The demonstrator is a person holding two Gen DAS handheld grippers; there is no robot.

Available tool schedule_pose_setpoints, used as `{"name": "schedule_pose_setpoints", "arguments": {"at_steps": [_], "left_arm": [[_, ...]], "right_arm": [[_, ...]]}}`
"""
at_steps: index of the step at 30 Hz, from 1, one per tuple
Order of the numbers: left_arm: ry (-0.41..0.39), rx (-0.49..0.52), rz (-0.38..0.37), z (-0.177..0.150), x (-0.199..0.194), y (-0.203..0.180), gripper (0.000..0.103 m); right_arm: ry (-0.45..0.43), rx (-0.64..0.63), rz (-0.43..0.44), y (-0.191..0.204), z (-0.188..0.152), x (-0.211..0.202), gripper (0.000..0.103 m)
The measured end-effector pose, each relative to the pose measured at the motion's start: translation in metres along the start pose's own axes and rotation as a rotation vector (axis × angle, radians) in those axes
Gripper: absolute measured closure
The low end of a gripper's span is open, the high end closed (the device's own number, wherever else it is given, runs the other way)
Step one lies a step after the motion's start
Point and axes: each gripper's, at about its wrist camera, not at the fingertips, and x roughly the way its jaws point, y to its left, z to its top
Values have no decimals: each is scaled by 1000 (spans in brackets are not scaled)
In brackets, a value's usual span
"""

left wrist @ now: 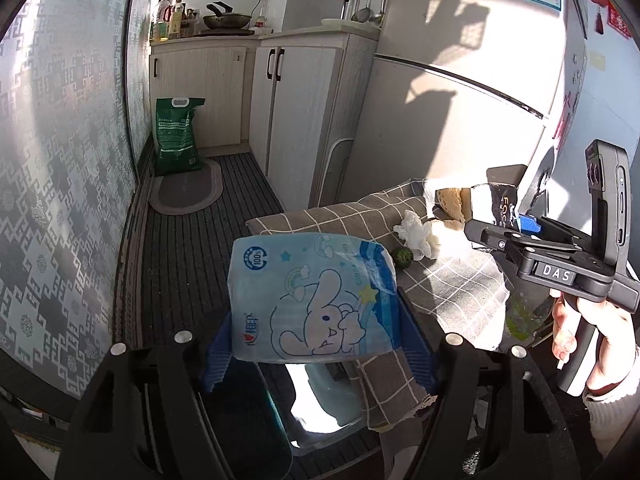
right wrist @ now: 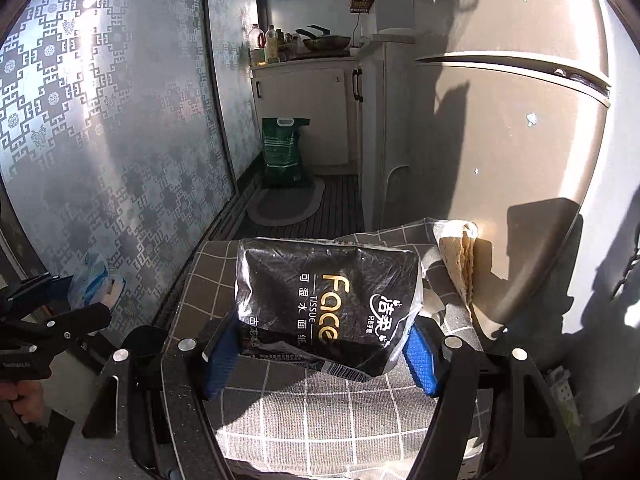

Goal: Collect trash
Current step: 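Carry both items over the teal bin and release the diaper pack from the left tool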

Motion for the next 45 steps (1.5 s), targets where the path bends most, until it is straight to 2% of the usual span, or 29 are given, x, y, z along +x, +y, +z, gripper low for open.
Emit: {"name": "schedule_pose_setpoints", "arguments": {"at_steps": [3,11,21,36,45], "left_arm": [[-2,-6,50,-5,-6,9,29],[8,-96,149,-30,-23,45,29],[111,-171,240,-78,-8,95,29],[302,-279,224,-142,37,145,29],[368,-296,211,-166,59,158,26]], "right_arm": [[6,-33,52,19,3,1,32],[39,-119,198,69,3,12,32],[138,-220,308,129,-13,34,32],[234,-287,382,191,-31,62,32],[287,-296,410,212,-39,76,31]]}}
